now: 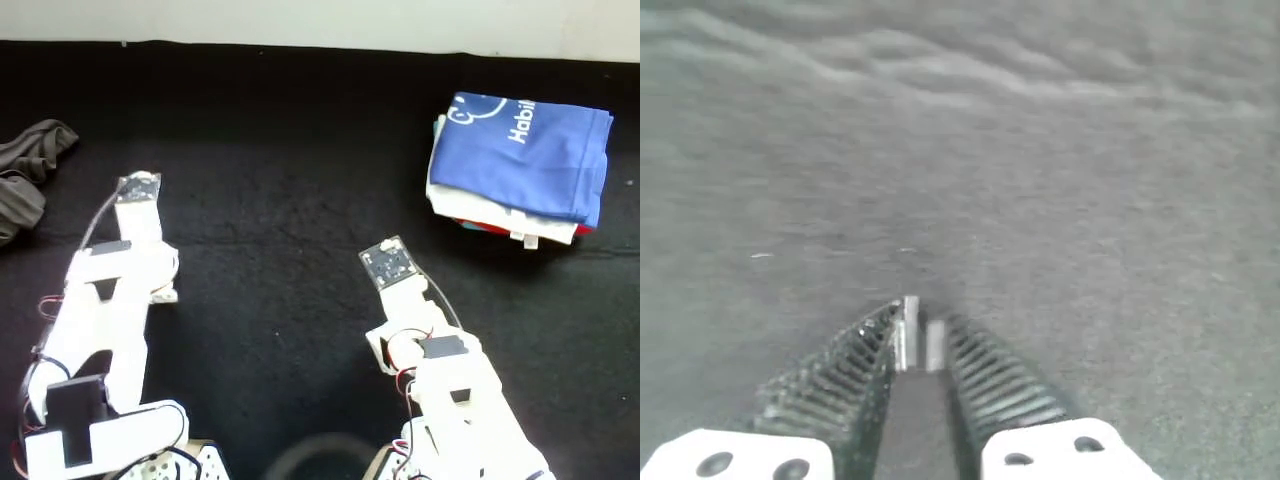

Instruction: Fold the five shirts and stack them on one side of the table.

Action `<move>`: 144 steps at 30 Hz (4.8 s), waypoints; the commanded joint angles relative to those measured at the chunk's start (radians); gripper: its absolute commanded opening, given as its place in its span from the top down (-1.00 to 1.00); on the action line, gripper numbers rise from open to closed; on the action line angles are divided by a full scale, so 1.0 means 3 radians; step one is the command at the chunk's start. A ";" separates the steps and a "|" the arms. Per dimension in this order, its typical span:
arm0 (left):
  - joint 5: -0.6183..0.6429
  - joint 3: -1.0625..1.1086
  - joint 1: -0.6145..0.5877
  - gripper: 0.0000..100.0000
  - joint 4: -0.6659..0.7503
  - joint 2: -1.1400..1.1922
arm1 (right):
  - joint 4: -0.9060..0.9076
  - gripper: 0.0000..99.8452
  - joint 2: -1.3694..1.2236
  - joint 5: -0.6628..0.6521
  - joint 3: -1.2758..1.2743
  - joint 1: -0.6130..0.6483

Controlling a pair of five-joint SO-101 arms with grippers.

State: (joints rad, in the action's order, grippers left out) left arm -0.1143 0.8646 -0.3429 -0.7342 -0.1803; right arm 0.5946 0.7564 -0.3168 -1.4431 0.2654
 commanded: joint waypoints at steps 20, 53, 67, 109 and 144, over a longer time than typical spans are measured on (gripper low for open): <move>-0.0051 -0.5654 -0.1363 0.50 -0.1913 0.2938 | -0.0090 0.92 0.0008 0.0020 -0.0023 0.0018; -0.0061 -0.8426 -0.1051 0.98 -0.3370 0.4345 | -0.0090 0.92 0.0008 0.0020 -0.0023 0.0018; -0.0061 -0.8421 -0.1266 0.57 -0.3161 0.4733 | -0.0090 0.92 0.0008 0.0020 -0.0023 0.0018; -0.0061 -0.8421 -0.0540 0.98 -0.3452 0.3634 | -0.0095 0.92 0.0008 0.0020 -0.0023 0.0018; -0.0378 -0.8385 0.0979 0.98 -0.3478 0.1148 | -0.0105 0.92 0.0008 0.0020 -0.0023 0.0013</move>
State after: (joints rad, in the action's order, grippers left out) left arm -0.2171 -1.6425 -0.0054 -1.7653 0.1450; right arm 0.5900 0.7564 -0.3168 -1.4431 0.2654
